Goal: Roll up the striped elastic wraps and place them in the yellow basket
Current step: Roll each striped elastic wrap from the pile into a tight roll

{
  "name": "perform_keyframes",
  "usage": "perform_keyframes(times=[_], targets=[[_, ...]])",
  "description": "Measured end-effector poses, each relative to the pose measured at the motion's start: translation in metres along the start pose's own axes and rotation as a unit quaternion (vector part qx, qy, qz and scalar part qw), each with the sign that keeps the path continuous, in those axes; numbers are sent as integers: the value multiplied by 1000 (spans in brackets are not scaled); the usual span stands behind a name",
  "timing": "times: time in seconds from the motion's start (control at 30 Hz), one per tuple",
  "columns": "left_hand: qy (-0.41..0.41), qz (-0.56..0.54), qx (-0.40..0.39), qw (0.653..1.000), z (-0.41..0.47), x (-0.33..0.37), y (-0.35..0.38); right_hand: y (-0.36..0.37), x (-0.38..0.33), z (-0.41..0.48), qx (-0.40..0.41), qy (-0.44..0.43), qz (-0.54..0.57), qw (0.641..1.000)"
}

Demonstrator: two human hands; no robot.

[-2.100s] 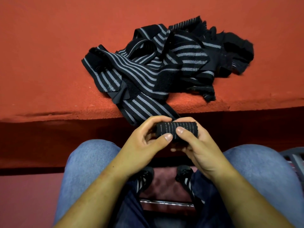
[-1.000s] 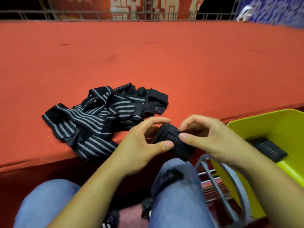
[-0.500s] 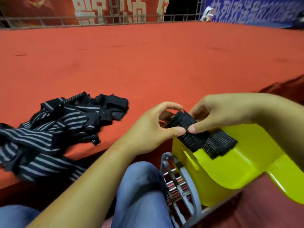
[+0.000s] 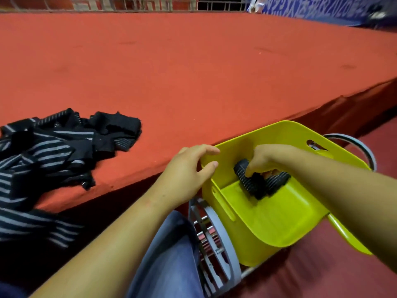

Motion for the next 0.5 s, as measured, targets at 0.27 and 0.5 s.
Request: perform_keyframes(times=[0.27,0.5], targets=[[13,-14,34,999,-4,-9,8,29,-7,30,7,33,-64,997],[10,-33,31,999,-7,-8,10,38,-7,47,35,46,-132,990]])
Point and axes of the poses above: each hand's wrist, its own z-axis towards the middle knuckle, its own y-axis out of the palm, x = y × z, the point moved 10 cm from there along z, towards the middle knuckle, and after that the axes turned 7 degrees about y, right-handed, at the moved point
